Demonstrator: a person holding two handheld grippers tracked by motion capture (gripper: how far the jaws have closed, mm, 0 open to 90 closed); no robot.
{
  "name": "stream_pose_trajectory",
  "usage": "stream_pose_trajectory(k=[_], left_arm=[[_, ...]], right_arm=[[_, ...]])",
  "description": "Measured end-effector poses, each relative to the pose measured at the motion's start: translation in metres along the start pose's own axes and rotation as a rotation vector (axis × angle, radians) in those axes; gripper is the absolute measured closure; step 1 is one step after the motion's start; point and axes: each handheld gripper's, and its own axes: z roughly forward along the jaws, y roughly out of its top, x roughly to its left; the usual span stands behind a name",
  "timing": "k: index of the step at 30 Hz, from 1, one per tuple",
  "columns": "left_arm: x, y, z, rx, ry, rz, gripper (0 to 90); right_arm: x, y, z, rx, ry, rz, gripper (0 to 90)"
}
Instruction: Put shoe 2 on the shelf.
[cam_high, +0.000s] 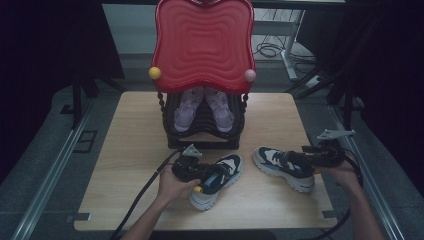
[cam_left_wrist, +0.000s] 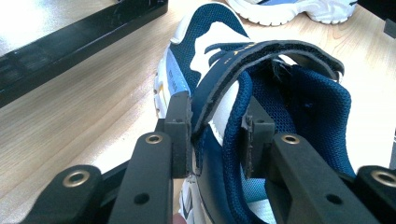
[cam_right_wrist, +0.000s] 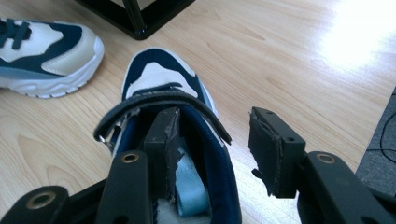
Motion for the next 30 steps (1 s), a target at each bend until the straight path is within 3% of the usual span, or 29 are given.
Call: stream_pose_trajectory(k=[11,24,30], left_arm=[[0.000,0.000,0.000,0.001,0.001,-0.005,69.9],[0.000,0.000,0.000,0.000,-0.002,-0.013,69.9],[0.000,0.000,0.000,-0.001,-0.003,-0.014,69.9]], right_arm=[[-0.006,0.000,0.014,0.052,0.019,-0.026,54.3],[-0.012,0.011,0.026,0.184,0.090,-0.061,59.0],[-0.012,0.016,0.031,0.241,0.107,-0.064,65.2]])
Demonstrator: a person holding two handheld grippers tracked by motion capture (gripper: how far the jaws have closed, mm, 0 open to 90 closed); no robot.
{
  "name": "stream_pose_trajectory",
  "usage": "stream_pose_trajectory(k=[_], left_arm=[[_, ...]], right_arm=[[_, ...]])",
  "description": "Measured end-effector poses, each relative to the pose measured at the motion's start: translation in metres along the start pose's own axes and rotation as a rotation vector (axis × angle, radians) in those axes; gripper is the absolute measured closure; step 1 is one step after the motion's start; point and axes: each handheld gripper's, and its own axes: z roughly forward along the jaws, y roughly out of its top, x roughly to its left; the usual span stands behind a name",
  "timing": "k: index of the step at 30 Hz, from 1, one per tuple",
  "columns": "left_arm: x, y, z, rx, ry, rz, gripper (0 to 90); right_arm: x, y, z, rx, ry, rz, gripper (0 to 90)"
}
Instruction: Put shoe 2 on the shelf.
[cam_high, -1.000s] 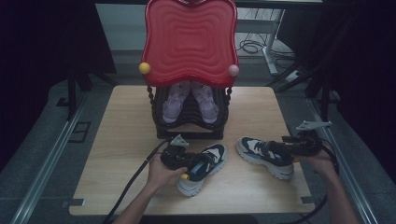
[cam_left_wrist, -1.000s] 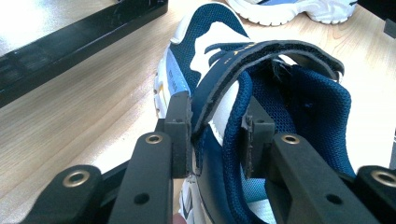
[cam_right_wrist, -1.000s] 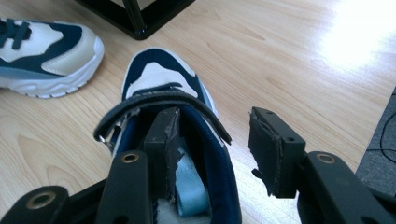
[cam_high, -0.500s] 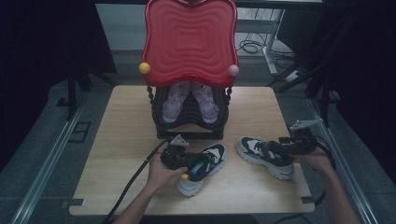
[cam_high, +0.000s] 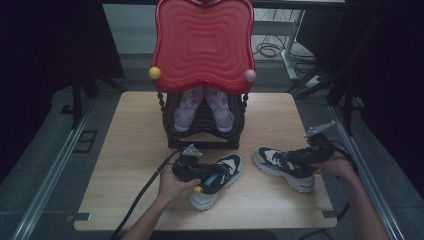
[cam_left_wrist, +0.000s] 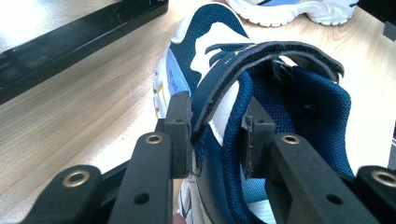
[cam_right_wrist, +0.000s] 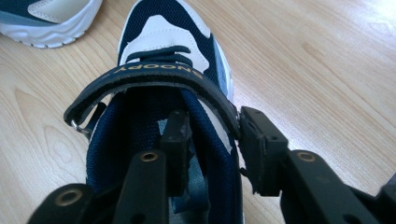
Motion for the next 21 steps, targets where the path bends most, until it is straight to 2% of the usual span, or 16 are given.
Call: stream_pose_trajectory(k=[10,15,21], left_arm=[[-0.0005,-0.0003,-0.0003,-0.001,0.005,0.002,70.4],[-0.0014,-0.0003,-0.0008,-0.003,0.014,0.006,71.7],[-0.0005,0.0000,-0.0029,-0.014,0.029,0.002,72.5]], right_arm=[[0.0001,0.0082,0.0049,0.070,-0.014,-0.012,72.9],[0.0021,0.0080,0.0044,0.065,-0.038,-0.010,75.7],[0.0023,0.0022,0.0019,0.026,-0.050,0.019,76.2]])
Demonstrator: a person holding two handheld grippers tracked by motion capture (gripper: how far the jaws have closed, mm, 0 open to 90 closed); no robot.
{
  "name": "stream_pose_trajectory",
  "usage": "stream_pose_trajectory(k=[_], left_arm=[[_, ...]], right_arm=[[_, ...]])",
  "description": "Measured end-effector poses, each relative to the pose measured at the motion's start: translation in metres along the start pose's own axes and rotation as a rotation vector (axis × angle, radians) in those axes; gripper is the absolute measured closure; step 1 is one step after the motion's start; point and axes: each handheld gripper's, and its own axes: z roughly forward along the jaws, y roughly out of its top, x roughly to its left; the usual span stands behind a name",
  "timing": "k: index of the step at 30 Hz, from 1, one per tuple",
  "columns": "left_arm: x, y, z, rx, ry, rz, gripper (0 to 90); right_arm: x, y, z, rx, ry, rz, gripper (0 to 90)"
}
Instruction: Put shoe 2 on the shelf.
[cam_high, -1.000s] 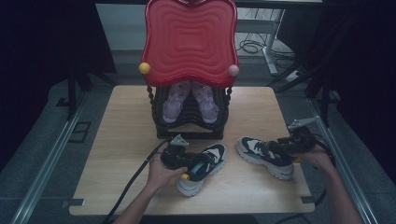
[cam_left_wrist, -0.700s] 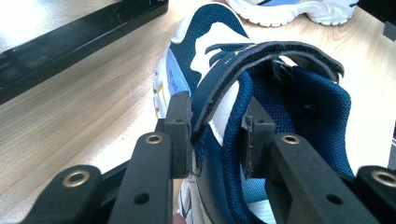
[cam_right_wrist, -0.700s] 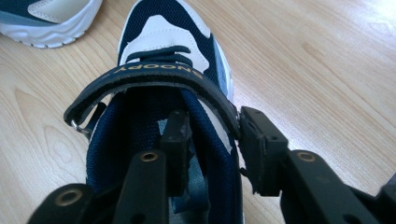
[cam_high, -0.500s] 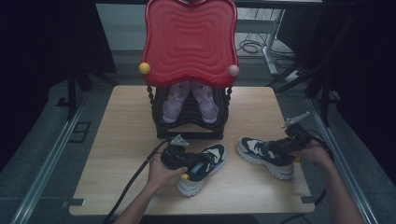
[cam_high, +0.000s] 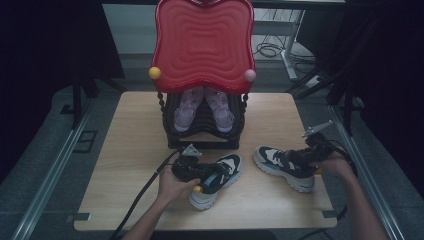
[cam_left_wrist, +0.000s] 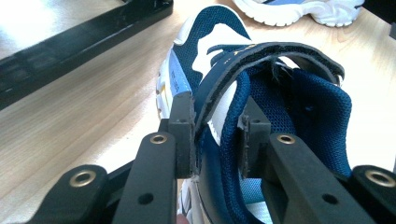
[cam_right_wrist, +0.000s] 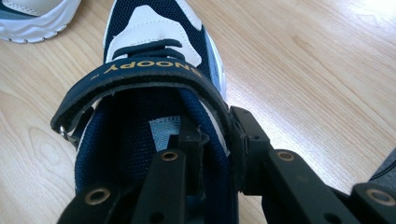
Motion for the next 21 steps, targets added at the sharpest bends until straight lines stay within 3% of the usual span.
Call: stream_pose_trajectory(k=[8,21], left_arm=[[0.003,0.001,-0.014,-0.071,-0.002,-0.031,72.5],[0.008,-0.006,-0.037,-0.167,-0.040,-0.080,72.4]], right_arm=[[0.002,-0.007,-0.004,-0.046,-0.009,0.023,76.4],[0.015,-0.019,-0.023,-0.212,0.032,0.125,76.5]])
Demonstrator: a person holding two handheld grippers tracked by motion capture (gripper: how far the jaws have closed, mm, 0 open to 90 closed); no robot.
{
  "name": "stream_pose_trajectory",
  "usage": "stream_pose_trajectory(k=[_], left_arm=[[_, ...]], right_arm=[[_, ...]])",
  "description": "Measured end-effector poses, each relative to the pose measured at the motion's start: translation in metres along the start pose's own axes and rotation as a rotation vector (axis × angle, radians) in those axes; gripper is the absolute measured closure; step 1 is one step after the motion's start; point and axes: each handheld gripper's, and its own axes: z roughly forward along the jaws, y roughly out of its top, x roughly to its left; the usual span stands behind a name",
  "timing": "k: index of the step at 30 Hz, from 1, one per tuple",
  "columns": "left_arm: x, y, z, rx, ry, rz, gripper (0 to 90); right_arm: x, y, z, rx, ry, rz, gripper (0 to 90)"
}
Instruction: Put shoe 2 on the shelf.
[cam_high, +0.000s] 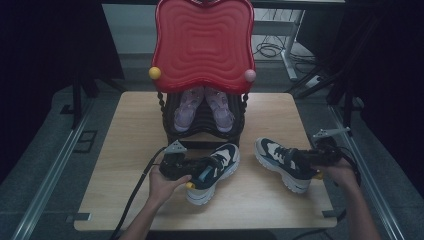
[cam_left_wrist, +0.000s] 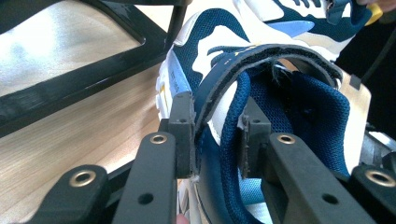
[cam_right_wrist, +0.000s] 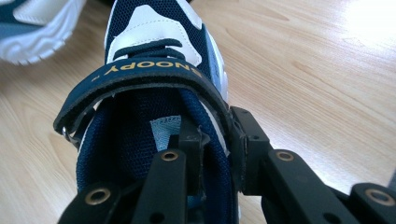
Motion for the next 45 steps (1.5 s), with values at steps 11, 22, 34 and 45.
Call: stream_pose_trajectory(k=[11,22,34,45], left_arm=[[0.005,-0.003,-0.016,-0.047,0.000,-0.026,72.4],[0.009,-0.008,-0.034,-0.088,0.012,-0.041,72.4],[0.021,-0.017,-0.059,-0.175,0.014,-0.091,72.4],[0.027,-0.022,-0.076,-0.229,0.011,-0.121,72.4]], right_arm=[[0.007,-0.018,-0.007,-0.131,0.025,0.124,76.5],[0.019,-0.030,-0.010,-0.242,0.032,0.210,76.4],[0.036,-0.036,-0.006,-0.329,0.051,0.269,76.4],[0.044,-0.041,0.000,-0.381,0.076,0.315,76.3]])
